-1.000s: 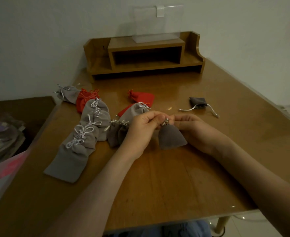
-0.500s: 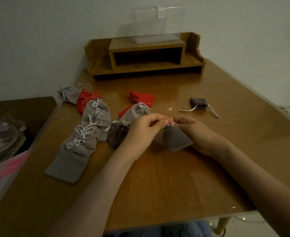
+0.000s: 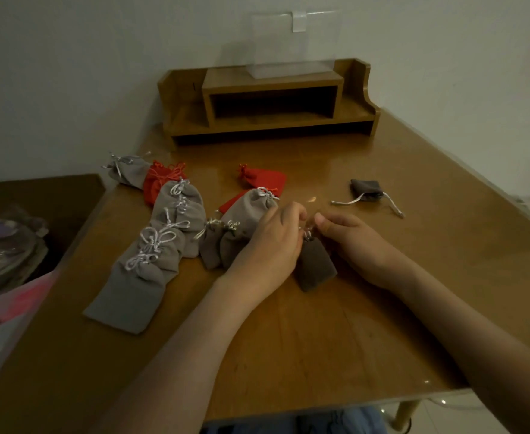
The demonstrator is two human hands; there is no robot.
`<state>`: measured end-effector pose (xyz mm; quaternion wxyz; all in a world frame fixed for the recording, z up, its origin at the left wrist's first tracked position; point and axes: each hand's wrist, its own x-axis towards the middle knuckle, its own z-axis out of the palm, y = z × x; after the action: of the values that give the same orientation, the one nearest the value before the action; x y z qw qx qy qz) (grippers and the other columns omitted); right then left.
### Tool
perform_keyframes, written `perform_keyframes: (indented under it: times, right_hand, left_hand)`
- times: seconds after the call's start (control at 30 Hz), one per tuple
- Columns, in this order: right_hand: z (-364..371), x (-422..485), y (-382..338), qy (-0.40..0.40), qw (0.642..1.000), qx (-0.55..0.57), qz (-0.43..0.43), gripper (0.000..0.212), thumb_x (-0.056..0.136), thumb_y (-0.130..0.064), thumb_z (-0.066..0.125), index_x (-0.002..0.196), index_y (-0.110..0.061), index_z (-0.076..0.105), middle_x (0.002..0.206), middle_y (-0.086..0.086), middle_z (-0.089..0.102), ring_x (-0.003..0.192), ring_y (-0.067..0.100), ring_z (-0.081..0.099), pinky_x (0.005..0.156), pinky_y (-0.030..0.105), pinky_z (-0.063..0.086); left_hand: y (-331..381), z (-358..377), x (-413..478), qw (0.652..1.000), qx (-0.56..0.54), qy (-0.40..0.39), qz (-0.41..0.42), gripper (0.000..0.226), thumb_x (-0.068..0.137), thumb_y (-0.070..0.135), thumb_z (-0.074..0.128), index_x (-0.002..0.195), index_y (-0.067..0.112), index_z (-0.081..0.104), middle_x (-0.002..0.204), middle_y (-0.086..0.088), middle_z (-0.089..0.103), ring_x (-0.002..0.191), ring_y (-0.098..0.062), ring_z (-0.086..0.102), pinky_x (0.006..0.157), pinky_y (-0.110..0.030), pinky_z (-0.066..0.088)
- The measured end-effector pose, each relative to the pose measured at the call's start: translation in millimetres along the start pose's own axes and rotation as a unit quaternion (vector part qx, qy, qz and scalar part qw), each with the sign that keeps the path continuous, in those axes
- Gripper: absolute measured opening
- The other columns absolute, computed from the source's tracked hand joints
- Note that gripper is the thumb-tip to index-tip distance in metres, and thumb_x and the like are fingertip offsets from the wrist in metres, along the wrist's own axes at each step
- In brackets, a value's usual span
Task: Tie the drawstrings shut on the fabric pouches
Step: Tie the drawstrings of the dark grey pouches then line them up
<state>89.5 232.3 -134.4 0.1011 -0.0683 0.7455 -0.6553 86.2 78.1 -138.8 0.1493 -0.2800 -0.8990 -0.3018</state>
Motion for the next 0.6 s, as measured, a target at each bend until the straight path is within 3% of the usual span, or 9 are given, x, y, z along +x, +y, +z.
perform_keyframes:
  times: [0.13,0.23,0.3,0.37,0.47,0.6]
  right_hand:
    - [-2.8,0.2,-2.2,-0.008,0.999,0.038,-0.002,0.03,0.101,-0.023,0.039,0.092,0.001,0.056,0.076,0.011,0.052,0.065,0.02,0.044,0.06,0.027,0.036]
    - [-4.2,0.6,-3.3,-0.038,0.998,0.042,0.007,0.044,0.091,-0.027,0.049,0.105,0.014,0.054,0.089,0.018,0.052,0.073,0.028,0.043,0.063,0.03,0.035]
    - [-5.3,-0.4,-5.8,-0.061,0.997,0.042,0.003,0.036,0.082,-0.025,0.053,0.1,0.006,0.057,0.084,0.017,0.054,0.068,0.026,0.047,0.06,0.028,0.036]
    - [-6.5,-1.4,-7.6,-0.074,0.996,0.046,0.0,0.025,0.08,-0.023,0.054,0.095,-0.004,0.059,0.078,0.01,0.054,0.06,0.014,0.048,0.054,0.022,0.037]
    - [-8.6,-1.6,-6.6,-0.068,0.996,0.05,-0.014,0.019,0.083,-0.018,0.054,0.091,-0.002,0.058,0.075,0.012,0.052,0.056,0.011,0.047,0.049,0.019,0.036]
    - [-5.7,-2.6,-4.0,-0.038,0.998,0.033,-0.043,0.01,0.094,-0.009,0.049,0.092,-0.001,0.056,0.069,0.006,0.054,0.051,0.007,0.047,0.046,0.017,0.034]
  left_hand:
    - [-0.2,6.0,-1.7,0.988,0.084,0.088,0.094,0.021,0.089,0.002,0.056,0.103,0.011,0.044,0.093,-0.005,0.053,0.087,-0.017,0.05,0.072,-0.023,0.041]
    - [1.3,10.5,-1.1,0.978,0.083,0.142,0.125,0.018,0.089,0.004,0.053,0.102,0.012,0.044,0.092,-0.01,0.057,0.087,-0.013,0.044,0.079,-0.025,0.038]
    - [1.8,10.4,-0.8,0.977,0.069,0.152,0.132,0.014,0.09,0.005,0.053,0.102,0.01,0.046,0.092,-0.01,0.057,0.087,-0.011,0.042,0.081,-0.024,0.035]
    - [1.3,9.8,-1.1,0.977,0.062,0.153,0.132,0.015,0.091,0.006,0.051,0.102,0.013,0.043,0.092,-0.01,0.056,0.086,-0.01,0.041,0.08,-0.022,0.035]
    - [1.3,10.4,-2.1,0.981,0.052,0.148,0.117,0.014,0.092,0.01,0.049,0.103,0.015,0.041,0.094,-0.008,0.054,0.086,-0.008,0.04,0.079,-0.018,0.036]
    - [3.4,5.8,-2.9,0.991,-0.064,0.117,0.021,0.012,0.095,0.009,0.052,0.106,0.01,0.046,0.097,-0.001,0.049,0.081,-0.002,0.042,0.074,-0.005,0.04]
